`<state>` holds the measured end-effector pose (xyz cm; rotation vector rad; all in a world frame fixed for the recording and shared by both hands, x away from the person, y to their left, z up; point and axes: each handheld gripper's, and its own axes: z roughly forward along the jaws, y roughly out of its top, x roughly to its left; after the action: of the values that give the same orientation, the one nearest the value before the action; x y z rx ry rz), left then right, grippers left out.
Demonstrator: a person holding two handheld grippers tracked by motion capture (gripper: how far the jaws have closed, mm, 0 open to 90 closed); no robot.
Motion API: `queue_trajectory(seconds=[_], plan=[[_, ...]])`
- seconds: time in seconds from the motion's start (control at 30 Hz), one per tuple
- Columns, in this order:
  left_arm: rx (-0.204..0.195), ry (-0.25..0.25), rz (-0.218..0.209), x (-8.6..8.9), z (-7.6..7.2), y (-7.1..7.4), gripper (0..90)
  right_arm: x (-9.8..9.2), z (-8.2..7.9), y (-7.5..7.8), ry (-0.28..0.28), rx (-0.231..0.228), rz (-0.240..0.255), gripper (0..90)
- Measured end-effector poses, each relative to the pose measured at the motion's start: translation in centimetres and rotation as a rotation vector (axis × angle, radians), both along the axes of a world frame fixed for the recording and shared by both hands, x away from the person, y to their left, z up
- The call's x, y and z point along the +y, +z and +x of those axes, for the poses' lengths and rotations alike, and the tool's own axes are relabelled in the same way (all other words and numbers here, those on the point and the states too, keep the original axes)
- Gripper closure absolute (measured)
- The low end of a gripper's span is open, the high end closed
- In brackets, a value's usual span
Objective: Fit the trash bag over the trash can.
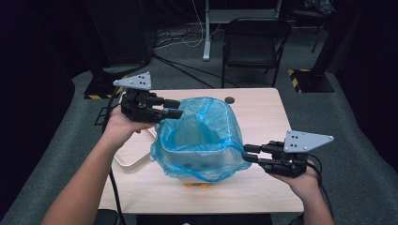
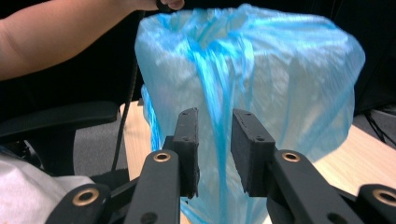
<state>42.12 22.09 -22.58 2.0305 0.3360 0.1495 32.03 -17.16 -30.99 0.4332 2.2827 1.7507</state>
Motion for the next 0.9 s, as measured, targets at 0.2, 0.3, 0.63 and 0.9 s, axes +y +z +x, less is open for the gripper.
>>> queue_trajectory(seconds=[0.2,0.3,0.63,0.9], plan=[[-0.025,-0.047,-0.016,-2.3,0.2,0.2,57.5,1.0,0.2,0.1,0.011,-0.001,-0.004,72.9],[-0.043,-0.065,-0.028,-2.9,0.2,0.2,56.3,1.1,0.3,0.1,0.014,0.003,0.001,75.2],[-0.054,-0.118,0.034,-6.2,0.4,0.2,57.6,1.4,0.0,0.1,-0.003,-0.016,-0.012,88.8],[-0.042,-0.121,0.146,-7.9,0.9,0.0,59.7,1.7,0.0,0.2,-0.002,-0.017,-0.033,89.5]])
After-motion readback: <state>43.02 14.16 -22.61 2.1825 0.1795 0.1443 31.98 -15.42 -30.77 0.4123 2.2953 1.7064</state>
